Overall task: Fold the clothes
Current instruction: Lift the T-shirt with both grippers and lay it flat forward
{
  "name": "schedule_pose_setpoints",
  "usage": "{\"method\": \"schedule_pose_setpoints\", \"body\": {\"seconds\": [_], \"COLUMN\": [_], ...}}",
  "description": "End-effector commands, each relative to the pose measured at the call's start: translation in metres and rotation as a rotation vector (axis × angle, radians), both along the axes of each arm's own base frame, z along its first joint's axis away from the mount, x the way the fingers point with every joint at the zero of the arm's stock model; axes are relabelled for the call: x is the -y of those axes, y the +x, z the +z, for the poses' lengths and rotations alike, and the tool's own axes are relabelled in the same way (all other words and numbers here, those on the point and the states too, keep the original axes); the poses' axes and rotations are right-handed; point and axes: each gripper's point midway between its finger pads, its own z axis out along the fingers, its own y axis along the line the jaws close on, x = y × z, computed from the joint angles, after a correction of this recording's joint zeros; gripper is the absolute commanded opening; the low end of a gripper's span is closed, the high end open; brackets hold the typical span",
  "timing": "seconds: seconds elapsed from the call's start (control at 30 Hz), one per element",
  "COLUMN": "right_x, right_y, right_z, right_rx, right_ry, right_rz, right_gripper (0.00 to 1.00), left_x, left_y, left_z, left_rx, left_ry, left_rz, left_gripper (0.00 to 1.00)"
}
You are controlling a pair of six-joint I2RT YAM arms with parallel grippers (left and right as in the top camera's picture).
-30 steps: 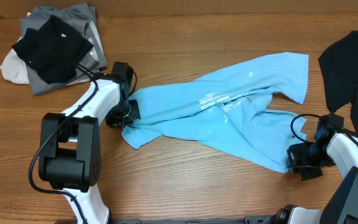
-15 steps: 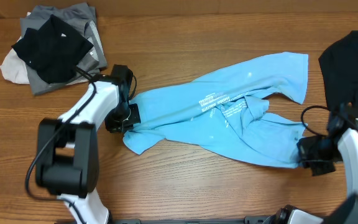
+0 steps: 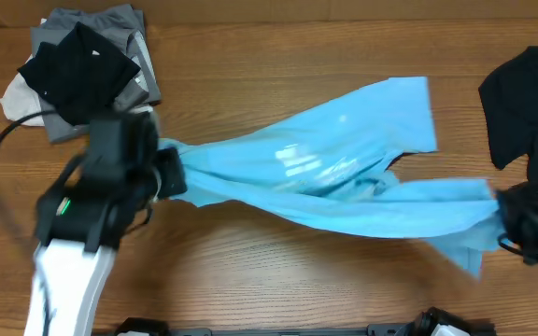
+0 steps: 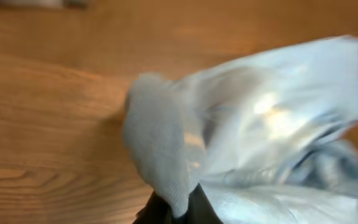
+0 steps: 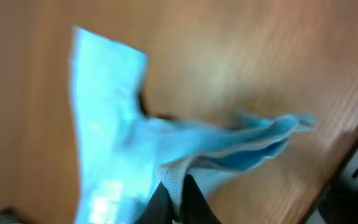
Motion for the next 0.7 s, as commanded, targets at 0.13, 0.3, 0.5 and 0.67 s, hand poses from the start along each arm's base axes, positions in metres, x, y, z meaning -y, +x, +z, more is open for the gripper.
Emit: {"method": "schedule_pose_setpoints", "body": {"seconds": [0.13, 0.3, 0.5, 0.67], "right_x": [-0.026, -0.043, -0.054, -0.047], "right_y": [-0.008, -0.018, -0.02, 0.012], "right_z": [0.105, 0.157, 0.195, 0.183], "right_rx": [0.307, 0.462, 0.579, 0.513], "right_ry": [-0.098, -0.135, -0.159, -0.09], "right_rz": [0.159, 0.22, 0.262, 0.298], "right_gripper": [0.04, 0.04, 0.04, 0.04], "left_x": [-0.006, -0.012, -0.016, -0.013], "left_y": [-0.059, -0.1, -0.122, -0.092], "left_z": [0.146, 0.209, 0.24, 0.227], "left_rx": [0.385, 0.526, 0.61, 0.527], "left_ry": [-0.091, -0.113, -0.149, -0.137], "left_rz": [0.005, 0.003, 0.024, 0.035], "left_gripper": [0.04, 0.04, 0.04, 0.04]}}
